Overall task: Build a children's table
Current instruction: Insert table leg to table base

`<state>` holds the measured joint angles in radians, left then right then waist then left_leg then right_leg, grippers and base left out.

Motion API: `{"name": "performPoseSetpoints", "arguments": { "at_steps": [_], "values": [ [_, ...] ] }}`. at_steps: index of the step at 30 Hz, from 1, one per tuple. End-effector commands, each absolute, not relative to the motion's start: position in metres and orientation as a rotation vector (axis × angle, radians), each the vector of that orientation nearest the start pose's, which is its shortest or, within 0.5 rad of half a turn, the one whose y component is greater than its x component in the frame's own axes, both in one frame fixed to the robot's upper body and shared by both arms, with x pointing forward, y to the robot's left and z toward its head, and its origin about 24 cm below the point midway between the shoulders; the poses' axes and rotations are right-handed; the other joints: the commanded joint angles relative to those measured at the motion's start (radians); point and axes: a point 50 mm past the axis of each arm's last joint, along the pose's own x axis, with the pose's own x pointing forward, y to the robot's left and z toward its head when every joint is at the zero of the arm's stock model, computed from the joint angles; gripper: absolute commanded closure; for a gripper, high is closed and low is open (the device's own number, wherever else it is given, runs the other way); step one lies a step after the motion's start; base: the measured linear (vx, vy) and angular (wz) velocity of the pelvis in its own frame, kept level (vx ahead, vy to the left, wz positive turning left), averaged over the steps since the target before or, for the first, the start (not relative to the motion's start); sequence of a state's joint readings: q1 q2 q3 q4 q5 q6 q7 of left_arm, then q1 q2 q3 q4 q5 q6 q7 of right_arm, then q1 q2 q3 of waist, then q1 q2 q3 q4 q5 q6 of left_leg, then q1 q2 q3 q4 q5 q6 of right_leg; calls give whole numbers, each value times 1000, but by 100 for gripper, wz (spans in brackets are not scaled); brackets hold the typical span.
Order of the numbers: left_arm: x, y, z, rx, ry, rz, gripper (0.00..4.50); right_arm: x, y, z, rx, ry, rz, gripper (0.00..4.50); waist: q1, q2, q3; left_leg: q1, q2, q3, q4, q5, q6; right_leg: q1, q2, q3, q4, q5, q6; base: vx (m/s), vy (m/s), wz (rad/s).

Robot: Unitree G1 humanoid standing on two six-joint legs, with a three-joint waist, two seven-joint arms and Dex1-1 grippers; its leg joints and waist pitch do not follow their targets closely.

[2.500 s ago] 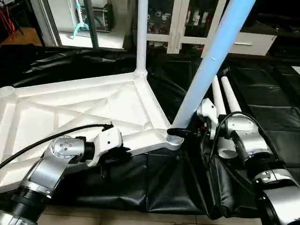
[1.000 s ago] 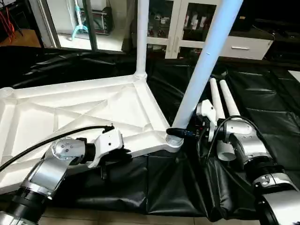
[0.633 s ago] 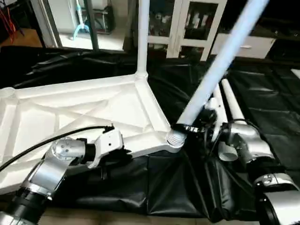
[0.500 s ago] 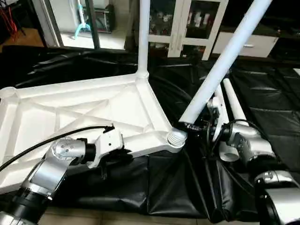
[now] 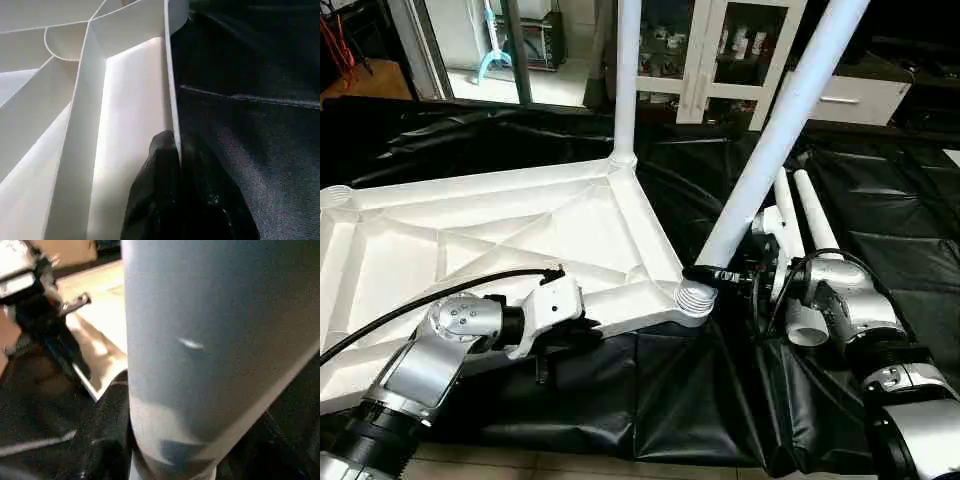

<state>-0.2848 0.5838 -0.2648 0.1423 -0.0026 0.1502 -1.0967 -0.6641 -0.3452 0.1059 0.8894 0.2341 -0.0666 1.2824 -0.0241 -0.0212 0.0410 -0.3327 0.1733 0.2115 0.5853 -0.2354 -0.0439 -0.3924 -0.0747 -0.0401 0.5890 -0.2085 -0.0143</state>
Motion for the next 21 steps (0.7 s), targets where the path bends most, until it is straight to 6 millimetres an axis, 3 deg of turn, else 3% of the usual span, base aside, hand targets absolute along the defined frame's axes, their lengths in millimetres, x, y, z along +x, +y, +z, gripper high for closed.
{"name": "performPoseSetpoints", "arguments": {
  "at_steps": [1,3,7,21],
  "values": [
    [267,177,55,534,410,-1215,450,296,-189,-6,-168,641,1183,264,-6,6,-4,2,73,-43,-101,-401,-4,-6,-72,53,-96,-464,-184,0,0,0],
    [267,177,55,539,413,-1215,450,291,-186,-11,-231,636,1220,264,-8,6,-4,4,74,-45,-102,-417,-7,-9,-71,53,-98,-476,-175,0,0,0],
    [267,177,55,539,415,-1215,450,286,-181,-15,-259,623,1249,264,-9,7,-10,5,74,-41,-106,-373,-1,-1,-67,52,-95,-384,-191,0,0,0],
    [267,176,54,541,414,-1217,450,279,-172,-20,-276,568,1270,263,-10,5,-5,6,74,-45,-110,-422,-6,-5,-69,54,-104,-464,-167,0,0,0]
  ]
}}
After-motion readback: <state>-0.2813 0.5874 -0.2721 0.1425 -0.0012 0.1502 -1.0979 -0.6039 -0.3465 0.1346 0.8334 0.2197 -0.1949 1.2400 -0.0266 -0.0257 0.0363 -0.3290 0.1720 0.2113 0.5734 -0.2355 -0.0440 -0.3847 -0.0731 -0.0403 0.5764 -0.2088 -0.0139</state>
